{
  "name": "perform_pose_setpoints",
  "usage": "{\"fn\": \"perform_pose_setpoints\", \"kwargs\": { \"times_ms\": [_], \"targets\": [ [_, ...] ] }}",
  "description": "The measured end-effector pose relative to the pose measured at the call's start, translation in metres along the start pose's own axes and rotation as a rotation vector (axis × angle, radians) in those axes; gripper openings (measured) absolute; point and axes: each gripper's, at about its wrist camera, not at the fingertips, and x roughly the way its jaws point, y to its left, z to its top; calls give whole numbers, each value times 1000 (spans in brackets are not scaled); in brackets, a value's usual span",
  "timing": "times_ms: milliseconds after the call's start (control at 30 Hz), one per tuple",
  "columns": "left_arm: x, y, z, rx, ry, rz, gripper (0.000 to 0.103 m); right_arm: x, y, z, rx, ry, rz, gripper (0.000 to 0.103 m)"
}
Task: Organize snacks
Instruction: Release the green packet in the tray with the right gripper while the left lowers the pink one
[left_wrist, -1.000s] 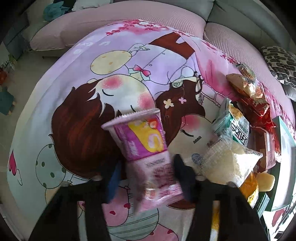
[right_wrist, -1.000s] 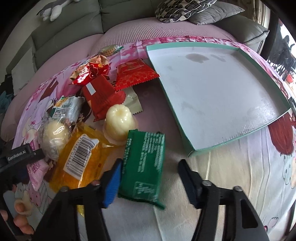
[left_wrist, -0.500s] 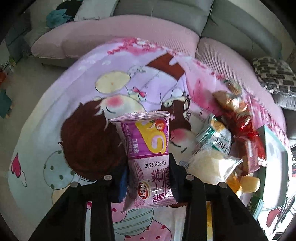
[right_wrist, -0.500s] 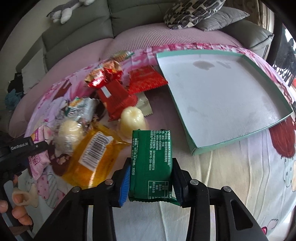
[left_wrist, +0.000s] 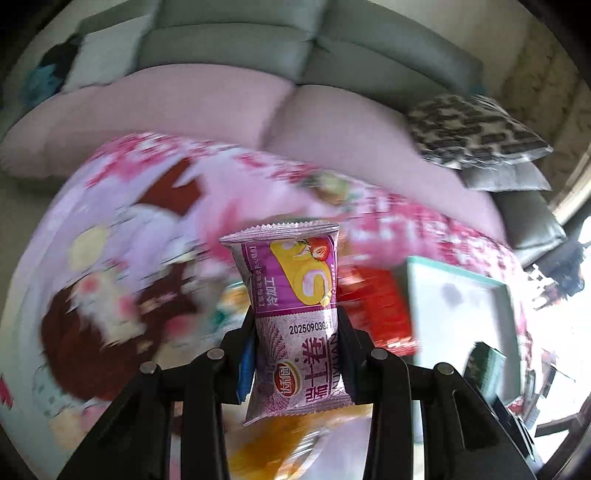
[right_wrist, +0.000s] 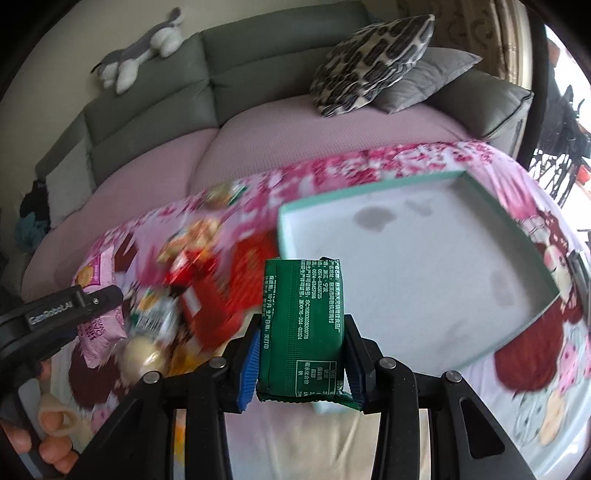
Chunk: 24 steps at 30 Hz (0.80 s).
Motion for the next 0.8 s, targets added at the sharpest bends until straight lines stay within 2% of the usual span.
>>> {"fn": "perform_pose_setpoints", "kwargs": {
  "times_ms": [167, 367, 600, 800],
  "targets": [
    [20, -62, 12, 98, 18, -83, 39, 16, -33, 30, 41, -24, -40, 42],
    [51, -118, 13, 177, 56, -134, 39, 39, -84, 53, 104, -22, -94, 42],
    [98, -165, 10, 227, 121, -129, 39, 71, -137, 60, 185, 11, -133, 42],
    [124, -185, 5, 253, 130, -102, 40, 87, -152, 56, 194, 33, -140, 42]
  ]
}}
